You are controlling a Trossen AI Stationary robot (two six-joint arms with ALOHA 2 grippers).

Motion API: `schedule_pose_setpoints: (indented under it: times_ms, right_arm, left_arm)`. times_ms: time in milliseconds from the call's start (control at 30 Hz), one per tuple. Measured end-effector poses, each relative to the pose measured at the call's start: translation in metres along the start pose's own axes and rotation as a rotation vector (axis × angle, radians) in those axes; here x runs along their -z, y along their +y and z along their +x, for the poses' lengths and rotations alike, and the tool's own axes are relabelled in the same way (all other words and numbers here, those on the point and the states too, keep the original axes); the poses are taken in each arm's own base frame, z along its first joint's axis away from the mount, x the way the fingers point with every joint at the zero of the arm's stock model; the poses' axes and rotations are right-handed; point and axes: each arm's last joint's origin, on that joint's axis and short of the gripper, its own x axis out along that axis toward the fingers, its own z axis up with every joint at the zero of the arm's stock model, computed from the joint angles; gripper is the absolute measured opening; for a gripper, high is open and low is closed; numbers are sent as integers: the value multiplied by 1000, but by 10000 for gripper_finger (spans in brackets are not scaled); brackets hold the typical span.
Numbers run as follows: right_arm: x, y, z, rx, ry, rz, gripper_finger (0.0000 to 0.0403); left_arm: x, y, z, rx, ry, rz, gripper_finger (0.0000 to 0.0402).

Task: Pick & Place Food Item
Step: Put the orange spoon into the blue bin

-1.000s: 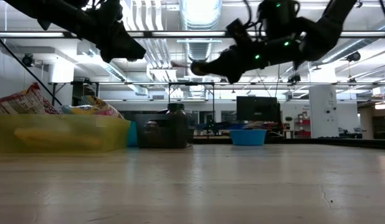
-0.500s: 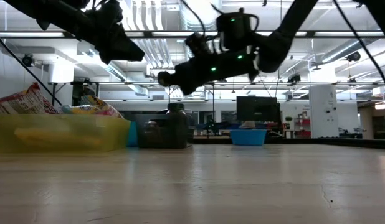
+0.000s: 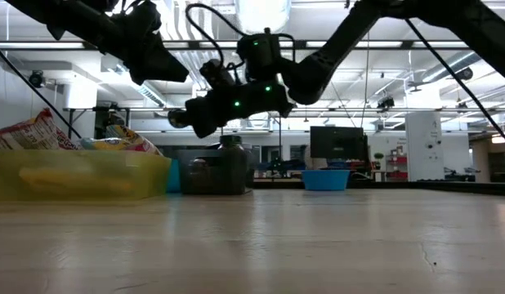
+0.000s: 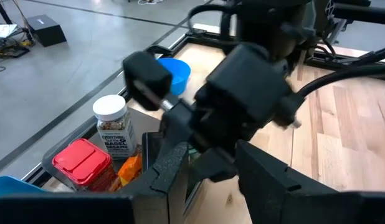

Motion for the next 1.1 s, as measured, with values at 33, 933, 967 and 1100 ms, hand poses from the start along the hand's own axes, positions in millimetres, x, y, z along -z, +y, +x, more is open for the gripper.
schedule_pose_setpoints:
  times_ms: [33, 933, 967, 1100]
  right_arm:
    - [1, -1, 3, -5, 1, 0, 12]
    - [15, -36, 35, -62, 223, 161, 12]
    - [15, -36, 35, -64, 229, 161, 12]
    - [13, -37, 36, -64, 224, 159, 13]
  left_arm:
    - [0, 0, 0, 0, 0, 0, 137]
    - [2, 0, 0, -1, 7, 1, 137]
    - [2, 0, 0, -1, 7, 1, 137]
    - [2, 0, 0, -1, 7, 1, 137]
